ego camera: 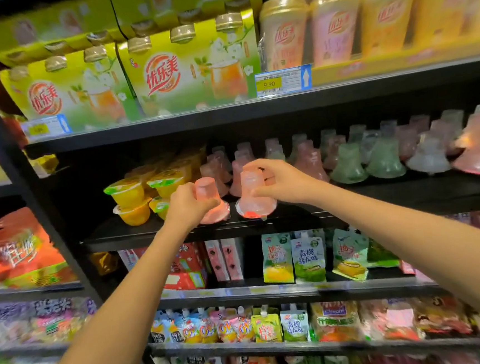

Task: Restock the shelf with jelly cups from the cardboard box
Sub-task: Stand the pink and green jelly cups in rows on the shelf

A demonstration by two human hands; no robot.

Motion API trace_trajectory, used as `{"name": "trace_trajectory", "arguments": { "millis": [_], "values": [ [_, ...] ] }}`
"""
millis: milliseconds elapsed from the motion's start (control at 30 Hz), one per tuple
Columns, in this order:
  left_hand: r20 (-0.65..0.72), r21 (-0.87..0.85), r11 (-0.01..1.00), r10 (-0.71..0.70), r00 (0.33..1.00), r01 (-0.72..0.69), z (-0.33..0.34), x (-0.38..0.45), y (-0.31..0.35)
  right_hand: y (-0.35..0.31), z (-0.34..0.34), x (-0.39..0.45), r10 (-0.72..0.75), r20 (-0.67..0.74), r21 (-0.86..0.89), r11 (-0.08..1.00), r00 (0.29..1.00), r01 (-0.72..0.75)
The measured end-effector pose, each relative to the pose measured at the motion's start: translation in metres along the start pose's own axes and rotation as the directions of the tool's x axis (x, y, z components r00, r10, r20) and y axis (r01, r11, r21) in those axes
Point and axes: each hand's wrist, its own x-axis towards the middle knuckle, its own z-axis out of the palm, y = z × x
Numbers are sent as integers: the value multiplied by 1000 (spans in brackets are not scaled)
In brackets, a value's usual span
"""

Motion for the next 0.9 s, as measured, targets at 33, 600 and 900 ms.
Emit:
{"name": "trace_trajectory", "arguments": {
  "millis": [33, 600, 900],
  "values": [
    [-4, 4, 1000, -5, 1000, 5, 4, 3, 0, 3, 0, 1, 3, 6, 6, 1000, 1000, -3],
    [-87, 45, 996, -72, 994, 76, 33, 19, -10, 25, 28, 29, -33, 90, 91, 996, 995, 25],
    [-106, 66, 996, -59, 993, 66, 35, 14, -5, 25, 28, 34, 18, 123, 21, 1000, 992, -21]
  ]
}}
